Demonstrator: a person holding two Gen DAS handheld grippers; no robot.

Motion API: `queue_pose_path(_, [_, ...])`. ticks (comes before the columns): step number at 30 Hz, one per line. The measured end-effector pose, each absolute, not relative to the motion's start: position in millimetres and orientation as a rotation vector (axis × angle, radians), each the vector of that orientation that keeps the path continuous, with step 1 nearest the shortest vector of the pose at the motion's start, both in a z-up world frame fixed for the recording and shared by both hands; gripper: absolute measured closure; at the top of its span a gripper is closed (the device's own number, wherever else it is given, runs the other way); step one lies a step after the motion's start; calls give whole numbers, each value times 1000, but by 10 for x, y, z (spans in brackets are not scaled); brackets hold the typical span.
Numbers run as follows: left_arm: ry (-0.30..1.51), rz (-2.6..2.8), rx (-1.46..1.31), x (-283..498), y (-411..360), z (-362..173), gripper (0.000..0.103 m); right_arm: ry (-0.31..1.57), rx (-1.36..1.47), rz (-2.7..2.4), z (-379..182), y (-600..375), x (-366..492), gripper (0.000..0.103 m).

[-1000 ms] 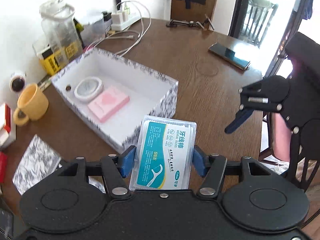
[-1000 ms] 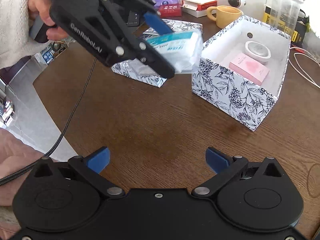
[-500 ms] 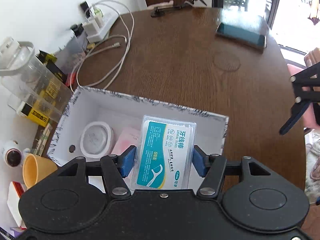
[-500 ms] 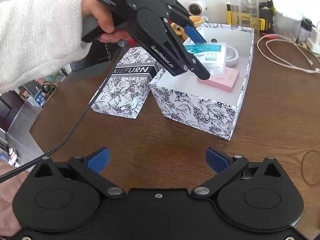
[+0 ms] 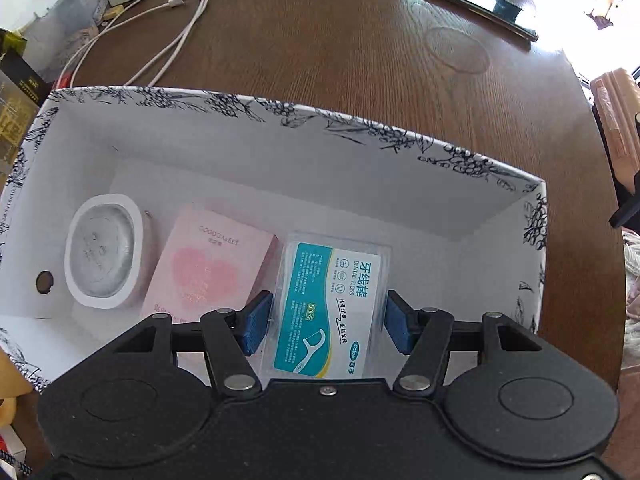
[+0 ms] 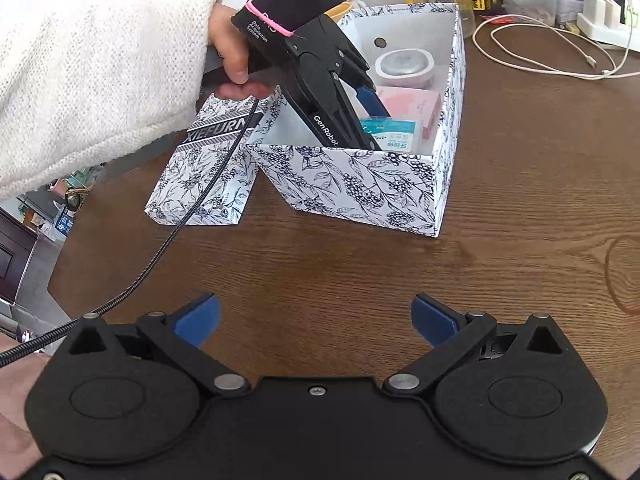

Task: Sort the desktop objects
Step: 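Lower the floss box into the storage box beside the pink box, then open the left gripper and withdraw it from the storage box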

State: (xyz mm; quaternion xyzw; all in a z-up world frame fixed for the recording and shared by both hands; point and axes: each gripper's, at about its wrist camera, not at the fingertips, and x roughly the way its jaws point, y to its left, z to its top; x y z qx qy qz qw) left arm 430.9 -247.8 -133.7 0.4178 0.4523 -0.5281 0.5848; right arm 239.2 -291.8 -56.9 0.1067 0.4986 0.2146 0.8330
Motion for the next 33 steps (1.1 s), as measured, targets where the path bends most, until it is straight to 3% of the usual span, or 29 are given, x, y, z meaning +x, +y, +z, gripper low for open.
queue_pose_path(20, [1097, -1226, 1026, 4244, -2475, -1429, 43, 1085, 236, 447, -618, -2966, 2371, 0])
queue_pose_path(29, [1078, -1122, 1022, 4221, -2477, -1232, 27, 1083, 228, 444, -586, -2932, 2299, 0])
queue_pose_path(32, [1017, -1066, 947, 4163, -2322, -947, 26, 1075, 216, 446, -539, -2893, 2273, 0])
queue_pose_path(33, [994, -1045, 918, 4143, -2259, -841, 20, 1072, 210, 447, -519, -2876, 2264, 0])
